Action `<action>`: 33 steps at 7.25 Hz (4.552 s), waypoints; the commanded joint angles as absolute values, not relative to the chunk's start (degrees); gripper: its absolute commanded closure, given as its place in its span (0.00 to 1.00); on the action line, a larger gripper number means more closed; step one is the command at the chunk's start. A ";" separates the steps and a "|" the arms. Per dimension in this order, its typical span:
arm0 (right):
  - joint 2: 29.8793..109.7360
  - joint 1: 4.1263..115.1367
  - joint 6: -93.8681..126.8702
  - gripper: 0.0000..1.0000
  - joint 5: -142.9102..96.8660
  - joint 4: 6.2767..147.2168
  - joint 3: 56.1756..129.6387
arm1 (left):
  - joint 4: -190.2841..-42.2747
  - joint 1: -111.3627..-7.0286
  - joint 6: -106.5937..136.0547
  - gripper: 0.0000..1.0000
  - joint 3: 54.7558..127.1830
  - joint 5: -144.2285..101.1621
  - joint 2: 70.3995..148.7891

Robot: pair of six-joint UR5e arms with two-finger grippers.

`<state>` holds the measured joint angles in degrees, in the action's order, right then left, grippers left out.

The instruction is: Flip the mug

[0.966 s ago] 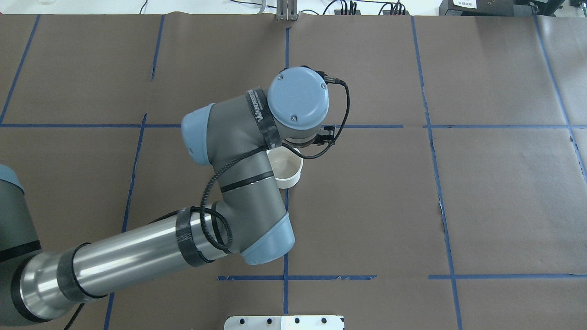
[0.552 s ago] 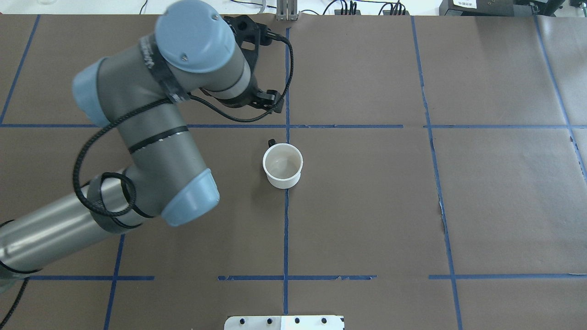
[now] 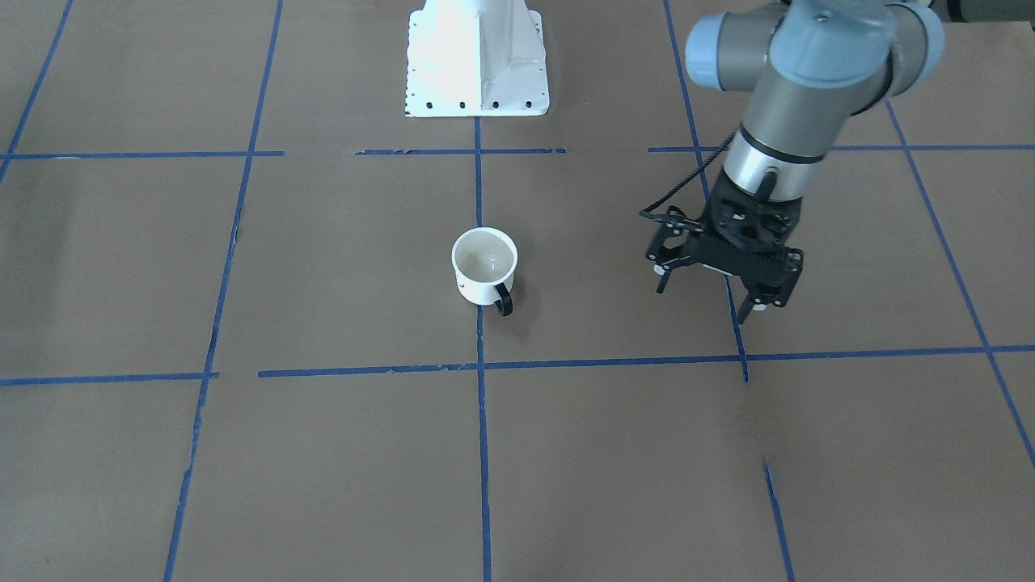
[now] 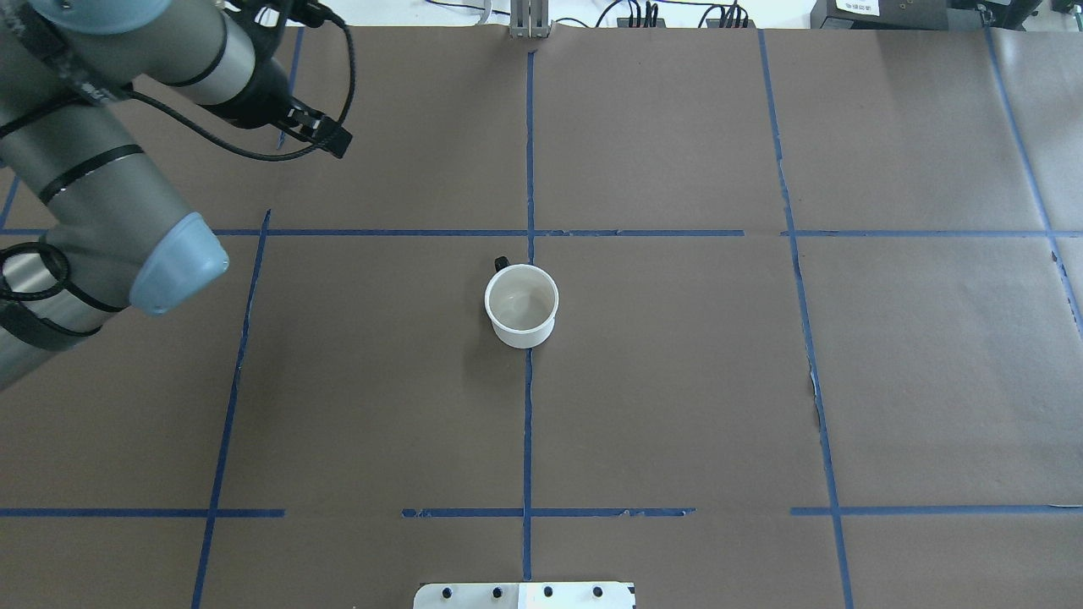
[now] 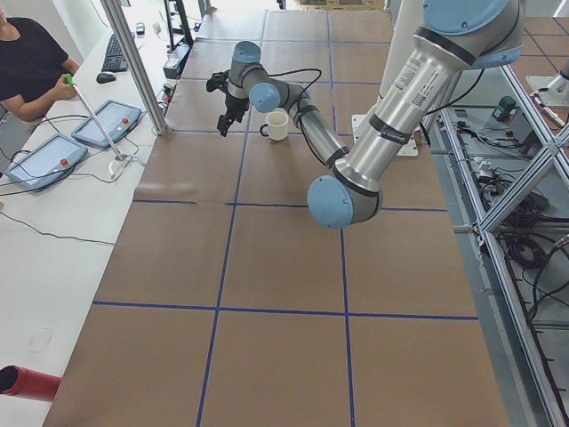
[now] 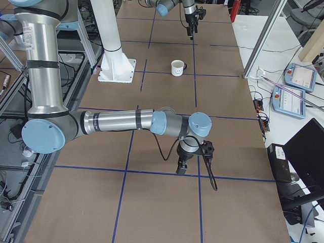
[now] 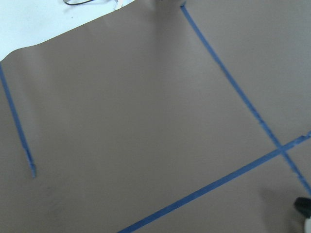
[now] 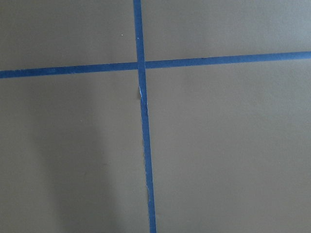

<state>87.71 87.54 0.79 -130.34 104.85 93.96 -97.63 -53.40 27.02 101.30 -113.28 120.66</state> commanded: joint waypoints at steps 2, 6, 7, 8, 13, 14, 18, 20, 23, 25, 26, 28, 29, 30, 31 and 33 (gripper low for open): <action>87.71 87.54 0.79 0.00 -130.34 104.85 93.96 | -102.92 -61.93 24.96 0.00 99.24 -122.56 111.82; 87.71 87.54 0.79 0.00 -130.34 104.85 93.96 | -103.37 -75.97 6.43 0.00 94.22 -130.06 100.33; 87.71 87.54 0.79 0.00 -130.34 104.85 93.96 | -103.01 -79.59 1.72 0.00 94.13 -130.60 96.02; 87.71 87.54 0.79 0.00 -130.34 104.85 93.96 | -102.83 -82.15 1.15 0.00 92.74 -130.61 94.15; 87.71 87.54 0.79 0.00 -130.34 104.85 93.96 | -92.06 -86.92 1.14 0.00 93.16 -135.08 87.36; 87.71 87.54 0.79 0.00 -130.34 104.85 93.96 | -90.11 -87.18 1.14 0.00 93.77 -135.09 87.71; 87.71 87.54 0.79 0.00 -130.34 104.85 93.96 | -85.63 -89.12 -7.29 0.00 93.87 -135.09 88.50; 87.71 87.54 0.79 0.00 -130.34 104.85 94.04 | -85.52 -89.12 -7.29 0.00 93.87 -135.17 88.59; 87.71 87.54 0.79 0.00 -130.34 104.85 93.96 | -85.43 -89.12 -7.29 0.00 93.87 -136.31 88.42; 87.71 87.54 0.79 0.00 -130.34 104.85 93.96 | -85.43 -89.30 -7.29 0.00 93.87 -136.85 88.51; 87.71 87.54 0.79 0.00 -130.34 104.85 93.96 | -85.43 -89.38 -7.29 0.00 93.78 -136.93 88.51; 87.71 87.54 0.79 0.00 -130.34 104.85 93.96 | -85.52 -89.38 -7.29 0.00 93.87 -136.93 88.51; 87.71 87.54 0.79 0.00 -130.34 104.85 93.96 | -85.52 -89.38 -7.29 0.00 93.87 -137.02 88.51; 87.71 87.54 0.79 0.00 -130.34 104.85 93.96 | -85.52 -89.47 -7.29 0.00 93.87 -137.02 88.59; 87.71 87.54 0.79 0.00 -130.34 104.85 93.96 | -85.52 -89.47 -7.29 0.00 93.95 -137.02 88.59; 87.71 87.54 0.79 0.00 -130.34 104.85 93.96 | -85.60 -89.82 -7.29 0.00 93.96 -137.11 88.68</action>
<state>87.71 87.54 0.79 -130.34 104.85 93.96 -85.54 -89.62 -7.29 93.94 -137.04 88.62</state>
